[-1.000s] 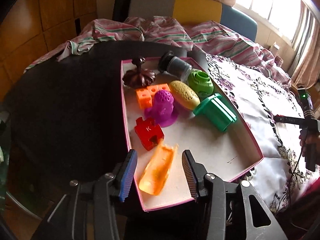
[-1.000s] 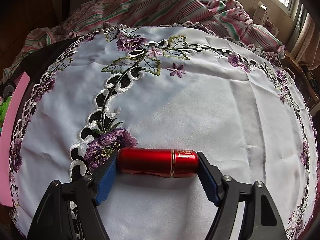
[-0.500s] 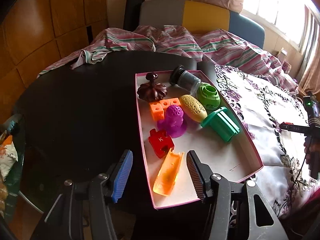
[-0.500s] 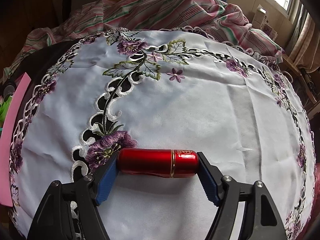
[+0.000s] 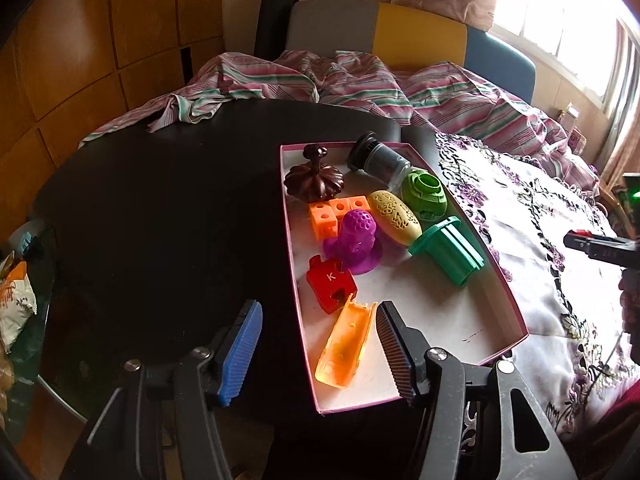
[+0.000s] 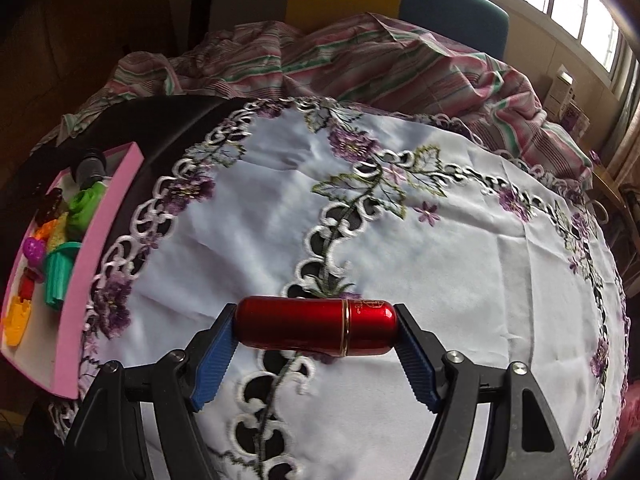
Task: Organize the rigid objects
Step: 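Carry the red cylinder into the tray with the right gripper and release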
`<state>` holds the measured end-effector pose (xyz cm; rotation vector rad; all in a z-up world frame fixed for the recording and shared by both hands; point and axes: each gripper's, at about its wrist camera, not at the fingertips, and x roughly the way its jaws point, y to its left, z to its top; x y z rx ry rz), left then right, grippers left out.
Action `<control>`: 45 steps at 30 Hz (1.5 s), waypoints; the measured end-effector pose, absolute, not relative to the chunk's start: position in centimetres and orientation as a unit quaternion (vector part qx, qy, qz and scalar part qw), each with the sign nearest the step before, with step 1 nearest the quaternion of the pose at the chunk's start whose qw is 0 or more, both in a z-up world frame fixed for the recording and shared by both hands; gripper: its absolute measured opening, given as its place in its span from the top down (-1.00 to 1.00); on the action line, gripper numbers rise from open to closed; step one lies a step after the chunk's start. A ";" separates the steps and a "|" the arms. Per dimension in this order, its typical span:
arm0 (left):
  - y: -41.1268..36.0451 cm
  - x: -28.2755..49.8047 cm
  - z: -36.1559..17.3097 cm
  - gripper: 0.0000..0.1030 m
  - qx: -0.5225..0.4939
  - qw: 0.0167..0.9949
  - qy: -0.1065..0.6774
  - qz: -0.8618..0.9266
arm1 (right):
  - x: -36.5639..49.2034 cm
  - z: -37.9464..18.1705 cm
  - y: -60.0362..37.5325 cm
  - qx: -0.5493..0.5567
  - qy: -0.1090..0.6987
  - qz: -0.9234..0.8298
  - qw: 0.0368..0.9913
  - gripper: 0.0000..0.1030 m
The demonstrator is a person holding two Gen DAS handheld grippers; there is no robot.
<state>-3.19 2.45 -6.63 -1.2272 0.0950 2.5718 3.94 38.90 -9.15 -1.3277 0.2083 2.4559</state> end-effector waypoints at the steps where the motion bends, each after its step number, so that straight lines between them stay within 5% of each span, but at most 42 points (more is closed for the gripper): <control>1: 2.3 -3.2 -6.7 -0.17 -0.426 0.143 0.030 0.893 | 3.6 -8.6 38.0 -0.464 0.068 0.869 0.159 -0.47; 9: 0.3 -3.7 -6.9 -0.17 -0.430 0.118 0.005 0.895 | 0.8 -5.0 26.5 -0.430 0.030 0.902 0.011 -0.47; 17: -1.4 -4.0 -7.2 -0.18 -0.431 0.105 -0.008 0.896 | -2.5 -7.7 16.7 -0.446 -0.012 0.890 -0.095 -0.47; 27: -2.2 -4.3 -8.0 -0.21 -0.441 0.105 -0.020 0.891 | -7.7 -13.7 15.2 -0.534 0.039 0.842 -0.062 -0.49; 45: -2.3 -3.8 -7.5 -0.39 -0.430 0.101 -0.011 0.897 | -4.8 -13.0 14.5 -0.499 0.054 0.864 -0.043 -0.51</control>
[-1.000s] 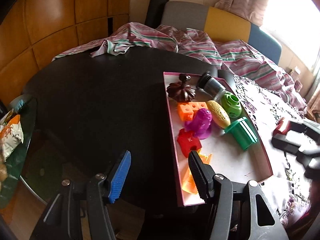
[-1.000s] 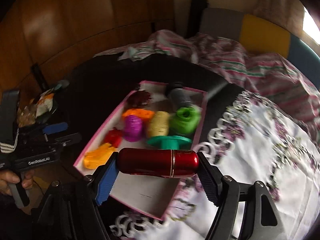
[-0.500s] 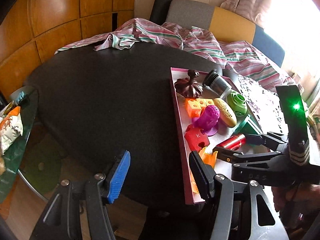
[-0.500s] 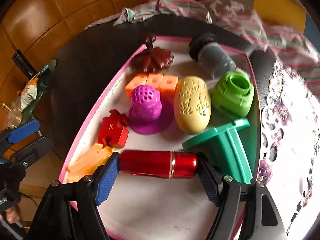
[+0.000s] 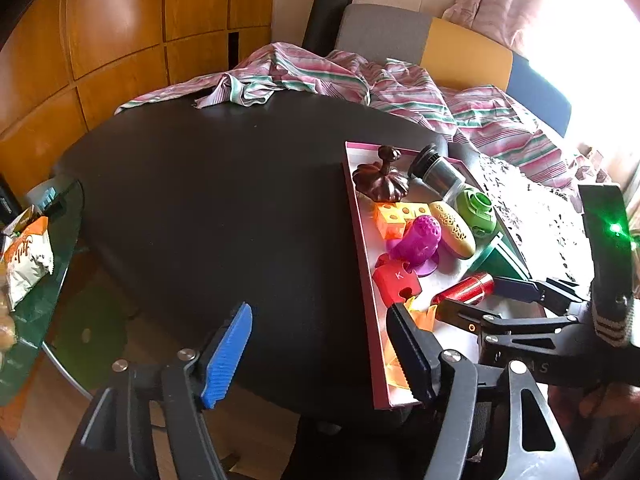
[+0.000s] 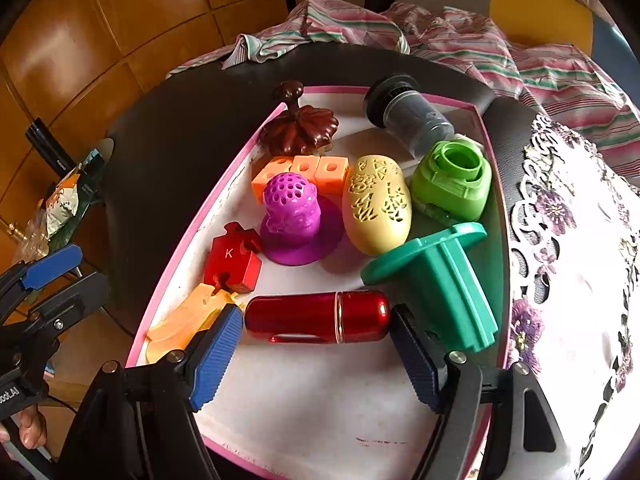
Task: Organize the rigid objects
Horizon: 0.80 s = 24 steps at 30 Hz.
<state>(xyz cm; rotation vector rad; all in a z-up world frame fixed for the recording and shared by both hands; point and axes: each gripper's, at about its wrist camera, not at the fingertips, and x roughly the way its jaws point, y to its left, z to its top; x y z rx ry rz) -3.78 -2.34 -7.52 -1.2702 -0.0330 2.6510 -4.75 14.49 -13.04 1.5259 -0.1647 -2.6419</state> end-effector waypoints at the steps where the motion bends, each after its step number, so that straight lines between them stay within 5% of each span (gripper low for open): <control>1: -2.2 -3.7 -7.4 -0.43 -0.428 0.099 -0.008 0.898 | -5.1 -13.1 14.7 0.497 -0.051 -0.866 0.039 -0.51; 8: -1.8 -3.2 -7.0 -0.50 -0.417 0.091 0.001 0.904 | -3.8 -11.4 15.4 0.465 -0.037 -0.884 0.009 -0.51; 18: -0.8 -2.0 -5.9 -0.97 -0.394 0.097 0.001 0.914 | -0.7 -8.8 15.8 0.390 -0.053 -0.916 -0.081 -0.51; 24: 0.5 -0.9 -5.3 -0.99 -0.385 0.112 0.010 0.916 | 1.1 -7.9 17.1 0.362 -0.080 -0.919 -0.137 -0.51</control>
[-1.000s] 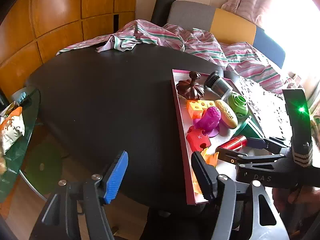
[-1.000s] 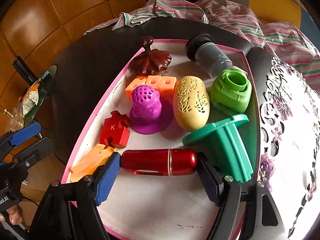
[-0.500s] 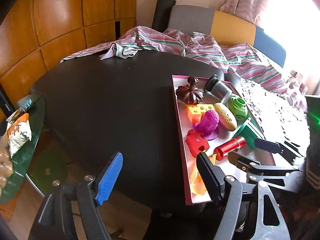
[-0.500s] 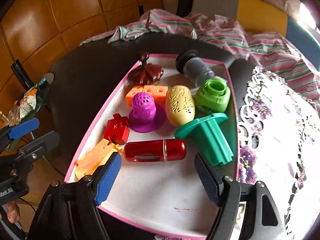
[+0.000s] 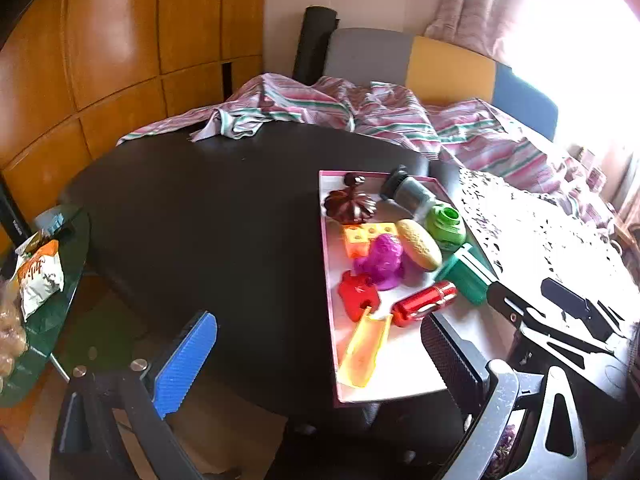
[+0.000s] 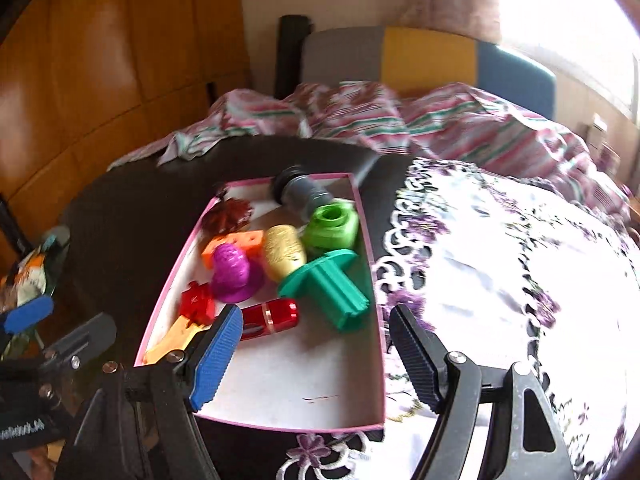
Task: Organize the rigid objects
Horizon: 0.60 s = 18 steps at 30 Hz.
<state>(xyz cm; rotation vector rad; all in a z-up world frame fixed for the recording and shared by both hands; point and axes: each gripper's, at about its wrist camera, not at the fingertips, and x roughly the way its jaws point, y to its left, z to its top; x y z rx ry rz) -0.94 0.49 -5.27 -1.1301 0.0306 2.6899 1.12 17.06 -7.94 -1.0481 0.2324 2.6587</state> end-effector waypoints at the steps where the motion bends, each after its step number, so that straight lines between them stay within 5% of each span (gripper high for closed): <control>1: 0.7 -0.8 -5.2 -0.99 -0.386 0.115 0.013 0.915 | 1.3 -7.9 17.2 -0.363 0.081 0.918 0.138 -0.51; 18: 0.8 0.9 -3.8 -0.99 -0.355 0.078 0.018 0.931 | 2.2 -7.3 16.9 -0.356 0.075 0.922 0.135 -0.51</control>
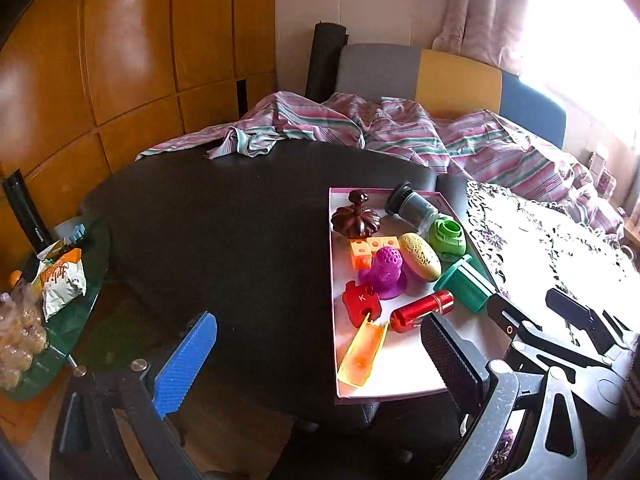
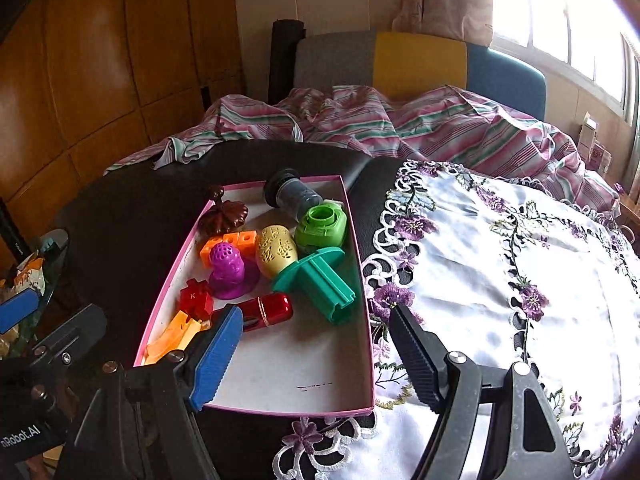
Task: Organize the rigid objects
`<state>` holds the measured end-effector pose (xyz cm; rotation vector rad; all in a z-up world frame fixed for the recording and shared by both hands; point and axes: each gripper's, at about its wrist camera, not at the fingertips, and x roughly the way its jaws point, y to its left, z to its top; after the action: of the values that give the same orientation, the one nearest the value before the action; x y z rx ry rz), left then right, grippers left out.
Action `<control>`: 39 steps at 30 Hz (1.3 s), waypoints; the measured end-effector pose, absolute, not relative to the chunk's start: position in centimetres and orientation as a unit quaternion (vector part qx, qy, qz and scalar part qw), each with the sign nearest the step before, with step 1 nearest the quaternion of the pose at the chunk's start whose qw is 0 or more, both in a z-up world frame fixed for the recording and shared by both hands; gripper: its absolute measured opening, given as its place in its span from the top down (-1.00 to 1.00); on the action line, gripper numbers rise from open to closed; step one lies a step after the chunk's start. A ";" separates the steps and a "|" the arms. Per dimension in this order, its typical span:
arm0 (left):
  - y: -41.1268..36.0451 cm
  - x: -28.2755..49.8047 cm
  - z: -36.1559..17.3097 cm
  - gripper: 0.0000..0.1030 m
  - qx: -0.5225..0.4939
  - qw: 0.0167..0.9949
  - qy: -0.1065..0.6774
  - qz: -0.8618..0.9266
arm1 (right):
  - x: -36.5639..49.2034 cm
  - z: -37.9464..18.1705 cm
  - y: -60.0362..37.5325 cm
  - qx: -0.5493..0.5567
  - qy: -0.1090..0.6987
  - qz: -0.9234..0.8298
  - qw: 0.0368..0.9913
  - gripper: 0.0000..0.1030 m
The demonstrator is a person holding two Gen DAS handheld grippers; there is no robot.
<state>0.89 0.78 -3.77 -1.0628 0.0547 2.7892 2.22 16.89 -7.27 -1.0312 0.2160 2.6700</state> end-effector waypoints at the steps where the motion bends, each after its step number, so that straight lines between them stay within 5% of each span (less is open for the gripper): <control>1: 0.8 1.0 -3.7 -0.99 -0.353 0.078 0.018 0.932 | 2.2 -7.2 16.8 -0.355 0.074 0.922 0.135 -0.51; 39: 0.5 0.8 -3.7 -0.99 -0.356 0.081 0.002 0.931 | 1.7 -7.3 16.4 -0.359 0.069 0.922 0.125 -0.51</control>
<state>0.80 0.54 -3.66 -1.0641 0.0057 2.7834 1.72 16.40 -7.33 -1.0455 0.2007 2.6873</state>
